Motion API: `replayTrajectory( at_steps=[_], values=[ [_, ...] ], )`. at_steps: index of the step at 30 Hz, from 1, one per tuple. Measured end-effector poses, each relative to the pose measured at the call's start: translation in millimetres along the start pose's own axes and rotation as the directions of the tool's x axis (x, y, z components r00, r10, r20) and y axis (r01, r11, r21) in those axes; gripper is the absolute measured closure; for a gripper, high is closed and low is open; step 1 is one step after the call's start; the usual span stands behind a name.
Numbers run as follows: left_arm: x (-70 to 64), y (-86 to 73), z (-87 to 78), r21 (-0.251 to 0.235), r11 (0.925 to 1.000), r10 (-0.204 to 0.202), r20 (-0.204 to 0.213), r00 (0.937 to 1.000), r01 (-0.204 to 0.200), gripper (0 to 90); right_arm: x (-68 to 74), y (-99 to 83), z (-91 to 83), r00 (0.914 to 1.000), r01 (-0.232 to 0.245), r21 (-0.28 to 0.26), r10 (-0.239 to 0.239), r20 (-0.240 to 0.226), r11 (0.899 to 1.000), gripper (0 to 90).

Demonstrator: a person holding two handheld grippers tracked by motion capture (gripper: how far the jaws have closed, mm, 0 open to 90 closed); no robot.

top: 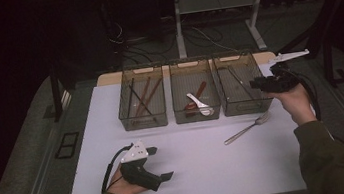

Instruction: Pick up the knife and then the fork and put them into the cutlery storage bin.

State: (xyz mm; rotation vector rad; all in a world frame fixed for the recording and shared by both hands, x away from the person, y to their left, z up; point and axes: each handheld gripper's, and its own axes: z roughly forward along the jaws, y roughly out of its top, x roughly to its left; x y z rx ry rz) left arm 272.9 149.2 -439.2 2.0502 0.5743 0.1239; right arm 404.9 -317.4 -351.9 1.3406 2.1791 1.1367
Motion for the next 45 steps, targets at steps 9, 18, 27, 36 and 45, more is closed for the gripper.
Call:
replayTrajectory(
  at_steps=[9,18,27,36,45],
  values=[
    [-0.7,-0.4,0.7,0.003,1.0000,-0.005,0.003,1.0000,0.005,0.0,17.5,-31.8,-14.2,0.9969,0.059,0.029,-0.058,-0.054,0.998,89.8],
    [-1.0,-0.6,0.7,0.007,1.0000,-0.003,0.002,1.0000,0.003,0.0,21.8,-64.8,14.0,0.9945,0.092,0.157,-0.082,-0.065,0.983,90.0],
    [-0.3,-0.7,0.3,0.013,0.9999,0.005,0.001,1.0000,-0.005,0.0,23.4,-76.2,33.5,0.9912,0.132,0.248,-0.126,-0.039,0.960,90.0],
    [-0.9,-0.8,0.7,0.007,1.0000,-0.003,0.002,1.0000,0.003,0.0,22.3,-81.0,39.9,0.9903,0.139,0.293,-0.133,-0.041,0.946,90.0],
    [-1.0,-0.9,1.1,0.010,1.0000,-0.002,0.003,1.0000,0.002,0.0,23.9,-80.8,40.6,0.9887,0.150,0.298,-0.144,-0.042,0.943,90.0]
  ],
)
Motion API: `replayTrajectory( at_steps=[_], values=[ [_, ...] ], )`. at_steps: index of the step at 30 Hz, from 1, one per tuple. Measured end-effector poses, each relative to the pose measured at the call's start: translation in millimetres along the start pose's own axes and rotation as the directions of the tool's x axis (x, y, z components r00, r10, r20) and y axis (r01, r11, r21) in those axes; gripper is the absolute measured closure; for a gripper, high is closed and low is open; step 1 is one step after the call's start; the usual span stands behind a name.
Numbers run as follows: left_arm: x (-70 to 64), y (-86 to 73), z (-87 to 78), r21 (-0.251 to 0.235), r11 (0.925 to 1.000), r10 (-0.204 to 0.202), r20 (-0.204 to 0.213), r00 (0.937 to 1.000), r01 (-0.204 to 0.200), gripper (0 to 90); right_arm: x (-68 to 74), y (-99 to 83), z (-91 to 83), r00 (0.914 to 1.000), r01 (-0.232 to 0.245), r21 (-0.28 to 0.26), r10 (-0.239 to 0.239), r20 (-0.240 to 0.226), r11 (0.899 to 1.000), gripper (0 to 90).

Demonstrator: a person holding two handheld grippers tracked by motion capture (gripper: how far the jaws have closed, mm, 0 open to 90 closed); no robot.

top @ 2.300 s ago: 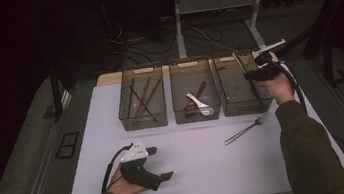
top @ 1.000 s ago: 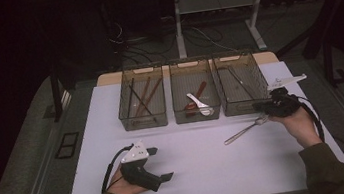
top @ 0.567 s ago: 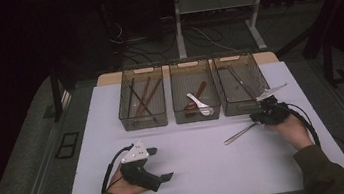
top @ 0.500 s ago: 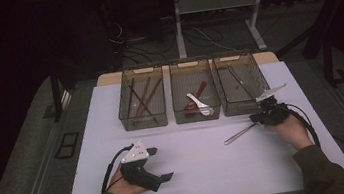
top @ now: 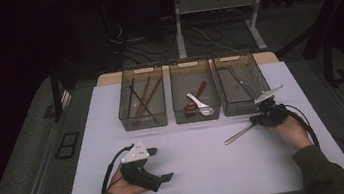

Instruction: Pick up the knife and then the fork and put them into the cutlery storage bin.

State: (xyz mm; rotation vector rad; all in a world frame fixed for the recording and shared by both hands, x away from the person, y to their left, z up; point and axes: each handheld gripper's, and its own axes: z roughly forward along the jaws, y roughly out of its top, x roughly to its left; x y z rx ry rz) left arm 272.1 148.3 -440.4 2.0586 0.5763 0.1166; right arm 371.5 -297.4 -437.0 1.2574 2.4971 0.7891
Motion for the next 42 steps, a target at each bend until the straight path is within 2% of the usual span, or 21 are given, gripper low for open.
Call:
replayTrajectory(
  at_steps=[3,10,28,35,42],
  values=[
    [-0.2,0.0,0.0,0.002,1.0000,0.000,0.002,1.0000,0.000,0.0,0.2,-0.7,-0.1,0.9998,0.011,0.016,-0.012,0.014,1.000,90.0],
    [-0.2,0.0,0.2,0.002,1.0000,0.004,0.007,1.0000,-0.004,0.0,0.7,-5.6,-5.5,0.9997,0.025,0.041,-0.025,0.001,0.999,90.0],
    [1.9,0.1,-1.0,-0.006,0.9999,0.012,0.009,0.9999,-0.012,0.0,11.0,-24.1,-22.0,0.9970,0.059,0.095,-0.054,-0.056,0.994,90.0],
    [4.8,-0.5,-1.3,-0.004,0.9998,0.017,0.002,0.9998,-0.017,0.0,17.5,-31.0,-27.5,0.9945,0.074,0.109,-0.065,-0.082,0.991,90.0],
    [3.3,-0.5,-0.7,0.000,0.9998,0.022,0.007,0.9997,-0.022,0.0,30.2,-39.4,-34.4,0.9885,0.116,0.131,-0.102,-0.112,0.985,90.0]
  ],
)
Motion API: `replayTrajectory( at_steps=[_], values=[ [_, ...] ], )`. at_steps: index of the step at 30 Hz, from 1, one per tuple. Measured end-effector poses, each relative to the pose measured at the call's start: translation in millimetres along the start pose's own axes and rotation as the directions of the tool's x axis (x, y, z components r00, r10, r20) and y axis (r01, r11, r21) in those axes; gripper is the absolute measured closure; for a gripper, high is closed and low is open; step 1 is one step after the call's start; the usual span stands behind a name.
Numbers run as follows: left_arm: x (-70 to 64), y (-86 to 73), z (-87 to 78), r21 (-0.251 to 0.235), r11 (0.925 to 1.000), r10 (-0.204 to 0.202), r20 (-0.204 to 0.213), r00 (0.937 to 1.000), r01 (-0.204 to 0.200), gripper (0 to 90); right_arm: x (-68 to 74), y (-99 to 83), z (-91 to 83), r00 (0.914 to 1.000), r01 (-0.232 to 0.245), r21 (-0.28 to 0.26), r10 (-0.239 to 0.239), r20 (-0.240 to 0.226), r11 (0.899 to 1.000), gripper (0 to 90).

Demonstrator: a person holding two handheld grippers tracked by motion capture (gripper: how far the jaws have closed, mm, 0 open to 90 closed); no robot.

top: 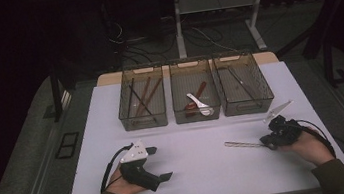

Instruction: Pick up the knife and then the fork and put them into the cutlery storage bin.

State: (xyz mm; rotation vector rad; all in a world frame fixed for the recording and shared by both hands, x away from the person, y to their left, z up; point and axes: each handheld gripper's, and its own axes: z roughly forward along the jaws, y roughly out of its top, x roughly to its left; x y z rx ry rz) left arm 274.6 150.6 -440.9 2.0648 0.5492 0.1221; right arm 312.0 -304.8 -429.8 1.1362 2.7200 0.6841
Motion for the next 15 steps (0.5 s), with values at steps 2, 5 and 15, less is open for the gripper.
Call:
replayTrajectory(
  at_steps=[2,5,15],
  values=[
    [-0.3,0.1,0.2,0.001,1.0000,0.001,0.000,1.0000,-0.001,0.0,5.4,-2.1,-1.2,0.9999,0.013,0.009,-0.013,-0.008,1.000,90.0],
    [-0.6,0.1,0.1,0.001,1.0000,0.002,0.000,1.0000,-0.002,0.0,14.0,-4.7,-2.8,0.9989,0.038,0.023,-0.038,-0.027,0.999,90.0],
    [-1.1,0.2,0.5,0.005,1.0000,0.006,0.005,1.0000,-0.006,0.0,30.5,-2.8,-10.4,0.9942,0.103,0.049,-0.101,-0.037,0.993,90.0]
  ],
)
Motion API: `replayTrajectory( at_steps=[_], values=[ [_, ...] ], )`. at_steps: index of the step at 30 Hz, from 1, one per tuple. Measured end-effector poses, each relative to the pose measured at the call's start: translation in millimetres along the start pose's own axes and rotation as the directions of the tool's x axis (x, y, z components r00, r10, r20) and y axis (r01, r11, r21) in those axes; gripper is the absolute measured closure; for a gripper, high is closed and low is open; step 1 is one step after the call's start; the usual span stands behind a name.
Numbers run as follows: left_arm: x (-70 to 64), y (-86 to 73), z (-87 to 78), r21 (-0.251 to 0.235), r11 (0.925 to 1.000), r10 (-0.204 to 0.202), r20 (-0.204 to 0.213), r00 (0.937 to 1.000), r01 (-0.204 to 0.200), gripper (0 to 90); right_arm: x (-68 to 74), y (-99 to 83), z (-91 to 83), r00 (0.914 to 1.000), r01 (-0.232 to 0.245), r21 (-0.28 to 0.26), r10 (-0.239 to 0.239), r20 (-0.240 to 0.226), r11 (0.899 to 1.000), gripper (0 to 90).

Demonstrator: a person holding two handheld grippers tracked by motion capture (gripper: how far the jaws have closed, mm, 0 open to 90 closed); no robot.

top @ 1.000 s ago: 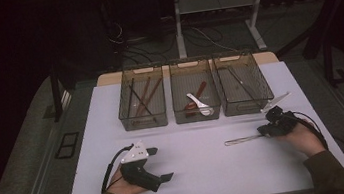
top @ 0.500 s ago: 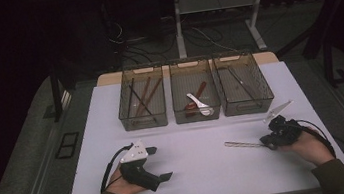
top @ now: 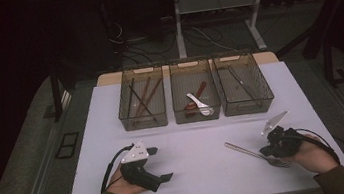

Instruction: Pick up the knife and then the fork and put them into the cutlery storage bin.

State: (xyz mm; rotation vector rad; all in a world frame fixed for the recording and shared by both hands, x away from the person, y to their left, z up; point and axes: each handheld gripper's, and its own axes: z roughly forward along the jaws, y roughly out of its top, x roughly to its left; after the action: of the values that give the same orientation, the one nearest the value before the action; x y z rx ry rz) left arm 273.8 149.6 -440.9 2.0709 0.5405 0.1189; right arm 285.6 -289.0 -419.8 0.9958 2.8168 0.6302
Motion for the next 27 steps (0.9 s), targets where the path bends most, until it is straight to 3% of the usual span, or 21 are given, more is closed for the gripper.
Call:
replayTrajectory(
  at_steps=[3,6,13,16,20,27],
  values=[
    [0.3,-0.1,0.3,0.002,1.0000,0.002,0.001,1.0000,-0.002,0.0,-2.9,8.1,-5.6,0.9997,0.023,0.015,-0.023,-0.003,1.000,82.3],
    [0.0,0.0,-0.3,0.006,1.0000,0.003,0.000,1.0000,-0.003,0.0,-2.3,18.3,-5.4,0.9978,0.052,0.054,-0.049,-0.043,0.997,77.7],
    [-0.3,-0.2,1.0,0.004,1.0000,0.000,0.001,1.0000,0.000,0.0,2.2,34.8,10.9,0.9903,0.136,0.166,-0.128,-0.054,0.977,75.9],
    [-0.6,-0.3,1.0,0.006,1.0000,0.001,0.001,1.0000,-0.001,0.0,5.5,39.4,16.8,0.9880,0.148,0.209,-0.135,-0.075,0.967,75.9],
    [-0.9,-0.6,1.6,0.008,1.0000,0.001,0.001,1.0000,-0.001,0.0,9.4,44.3,20.1,0.9876,0.157,0.250,-0.148,-0.051,0.955,80.4],
    [-1.6,-0.3,2.0,0.014,0.9998,0.011,0.000,0.9999,-0.011,0.0,12.7,45.2,20.4,0.9911,0.133,0.261,-0.130,-0.027,0.956,84.8]
  ],
)
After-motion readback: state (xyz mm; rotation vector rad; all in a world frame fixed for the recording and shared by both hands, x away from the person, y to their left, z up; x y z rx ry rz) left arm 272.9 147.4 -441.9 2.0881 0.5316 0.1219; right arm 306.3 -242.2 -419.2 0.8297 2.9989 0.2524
